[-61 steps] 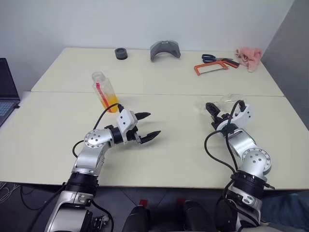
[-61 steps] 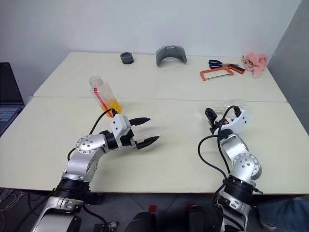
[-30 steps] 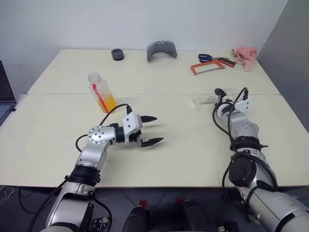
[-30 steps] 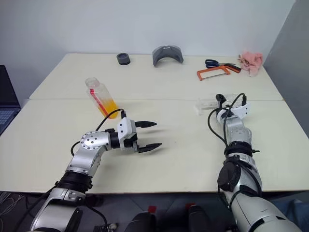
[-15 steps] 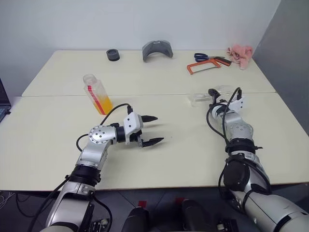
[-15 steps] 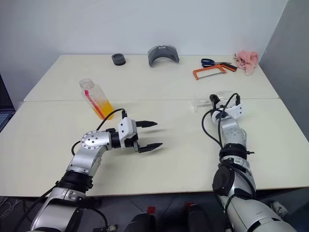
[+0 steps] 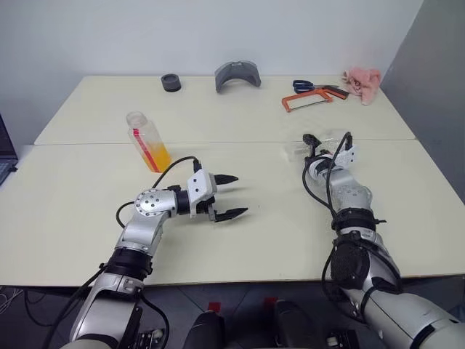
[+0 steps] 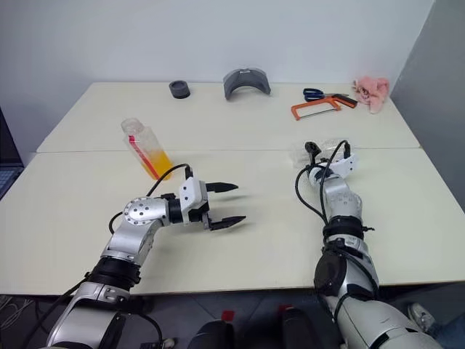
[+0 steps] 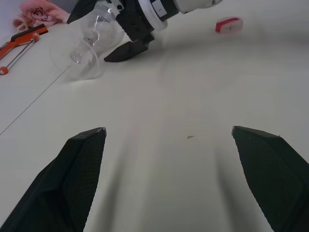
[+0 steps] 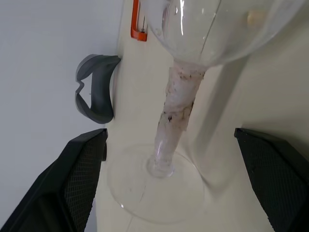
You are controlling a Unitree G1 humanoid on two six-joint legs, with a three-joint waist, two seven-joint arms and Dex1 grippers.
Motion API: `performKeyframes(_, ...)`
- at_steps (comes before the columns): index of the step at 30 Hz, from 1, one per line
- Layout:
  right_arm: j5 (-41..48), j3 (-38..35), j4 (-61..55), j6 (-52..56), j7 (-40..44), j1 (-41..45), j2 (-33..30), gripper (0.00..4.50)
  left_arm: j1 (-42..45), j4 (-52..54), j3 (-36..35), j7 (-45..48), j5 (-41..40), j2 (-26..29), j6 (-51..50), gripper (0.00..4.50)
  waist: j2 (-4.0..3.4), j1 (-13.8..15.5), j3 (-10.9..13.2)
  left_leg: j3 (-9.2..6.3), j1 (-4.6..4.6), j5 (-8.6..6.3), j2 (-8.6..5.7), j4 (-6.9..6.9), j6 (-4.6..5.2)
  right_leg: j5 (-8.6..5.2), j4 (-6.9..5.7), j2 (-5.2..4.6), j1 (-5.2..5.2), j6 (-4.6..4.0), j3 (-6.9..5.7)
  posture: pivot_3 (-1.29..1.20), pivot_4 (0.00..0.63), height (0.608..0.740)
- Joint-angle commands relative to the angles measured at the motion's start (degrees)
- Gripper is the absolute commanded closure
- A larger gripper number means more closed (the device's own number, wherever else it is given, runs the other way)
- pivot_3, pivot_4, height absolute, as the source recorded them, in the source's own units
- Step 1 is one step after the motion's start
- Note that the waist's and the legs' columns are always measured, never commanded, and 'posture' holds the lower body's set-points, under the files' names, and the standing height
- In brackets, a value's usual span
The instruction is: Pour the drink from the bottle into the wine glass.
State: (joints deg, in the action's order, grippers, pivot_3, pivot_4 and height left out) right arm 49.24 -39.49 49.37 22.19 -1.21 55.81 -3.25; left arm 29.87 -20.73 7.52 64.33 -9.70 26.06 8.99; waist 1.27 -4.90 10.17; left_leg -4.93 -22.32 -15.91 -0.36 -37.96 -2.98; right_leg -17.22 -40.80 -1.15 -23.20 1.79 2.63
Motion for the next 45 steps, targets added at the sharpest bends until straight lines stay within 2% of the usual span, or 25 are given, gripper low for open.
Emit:
performKeyframes(1, -1.0, -0.7, 5.9, -3.4, 1.5, 2.6, -2.4, 0.0, 1.0, 1.5, 0.0, 0.0, 0.1, 0.3, 0.6, 0.02, 0.0, 0.1, 0.0, 0.0, -0.01, 0.0, -0.01, 0.0, 0.0, 0.0, 0.01, -0.01, 0.0, 0.0, 0.0, 0.0, 0.15, 0.74)
performKeyframes(7, -1.8, -2.1, 15.9, -9.4, 3.1, 7.3, -5.7, 0.0, 1.3, 1.8, 0.2, 0.0, 0.5, 0.6, 0.6, 0.02, 0.0, 0.1, 0.0, 0.0, -0.02, 0.0, 0.0, 0.0, 0.0, 0.0, 0.02, -0.02, 0.0, 0.0, 0.0, 0.0, 0.15, 0.74)
performKeyframes(11, -1.6, -3.2, 19.2, -10.8, 3.9, 8.5, -6.9, 1.26, 1.5, 1.7, 0.2, -0.1, 0.8, 0.5, 0.7, 0.0, 0.0, 0.2, 0.0, 0.01, -0.06, 0.0, -0.02, 0.01, 0.0, 0.0, 0.06, -0.03, 0.0, 0.0, 0.0, 0.0, 0.15, 0.74)
performKeyframes(18, -1.6, -3.4, 19.6, -9.6, 5.2, 8.0, -6.5, 3.81, 1.0, 2.1, 0.3, -0.4, 0.9, 0.3, 0.6, 0.0, -0.01, 0.2, 0.0, -0.01, -0.1, 0.0, -0.01, 0.03, 0.01, 0.0, 0.13, -0.04, 0.0, 0.0, -0.01, 0.0, 0.15, 0.74)
performKeyframes(20, -1.8, -3.0, 18.3, -8.4, 5.6, 7.7, -6.2, 4.28, 0.8, 2.3, 0.4, -0.5, 0.9, 0.3, 0.6, 0.0, -0.02, 0.2, 0.0, 0.0, -0.1, 0.0, -0.02, 0.04, 0.01, 0.0, 0.13, -0.05, 0.0, 0.0, 0.01, 0.0, 0.15, 0.74)
performKeyframes(22, -2.4, -1.5, 15.2, -6.4, 6.5, 7.1, -5.5, 4.28, 0.5, 2.4, 0.4, -0.6, 0.9, 0.3, 0.6, 0.0, -0.05, 0.2, 0.0, -0.04, -0.13, 0.0, -0.01, 0.03, 0.01, 0.0, 0.16, -0.05, 0.01, 0.0, -0.03, 0.0, 0.15, 0.74)
performKeyframes(25, -6.4, 4.6, 6.6, -3.5, 8.1, 3.6, -3.9, 4.28, 0.2, 2.9, 0.4, -0.7, 0.8, 0.5, 0.4, 0.0, -0.07, 0.2, 0.0, -0.03, -0.14, 0.0, -0.01, 0.05, 0.01, 0.0, 0.17, -0.05, -0.01, 0.0, -0.02, 0.0, 0.15, 0.74)
performKeyframes(31, -22.1, 28.5, -23.2, -0.9, 13.1, -15.0, -2.2, 4.29, -1.0, 3.6, 0.1, -1.5, 0.8, 0.9, 0.3, 0.0, -0.1, 0.2, 0.0, -0.36, -0.14, -0.01, 0.0, 0.1, 0.0, 0.0, 0.16, -0.05, -0.04, 0.0, -0.07, 0.0, 0.15, 0.74)
performKeyframes(34, -27.7, 36.0, -31.4, -1.7, 14.5, -22.2, -2.7, 4.3, -1.6, 3.9, 0.1, -2.0, 0.8, 1.0, 0.2, 0.0, -0.09, 0.3, 0.0, -0.55, -0.15, -0.01, -0.04, 0.07, 0.0, 0.0, 0.17, -0.06, -0.03, 0.0, -0.11, 0.0, 0.15, 0.74)
performKeyframes(39, -35.6, 40.8, -32.2, -7.2, 14.1, -26.1, -3.0, 4.3, -2.5, 4.4, -0.3, -2.8, 0.4, 1.3, -0.7, 0.0, -0.08, 0.2, 0.0, -0.55, -0.04, 0.0, 0.0, 0.05, 0.0, -0.01, 0.16, 0.01, 0.02, 0.01, -0.13, 0.0, 0.15, 0.74)
performKeyframes(45, -38.5, 42.4, -27.7, -13.6, 18.4, -20.5, -2.3, 4.3, -3.7, 5.5, -2.7, -5.7, -0.1, 2.4, -2.4, 0.0, -0.08, 0.1, 0.0, -0.55, -0.02, 0.0, 0.01, 0.04, 0.0, -0.01, 0.16, 0.02, 0.04, 0.0, -0.14, 0.0, 0.15, 0.74)
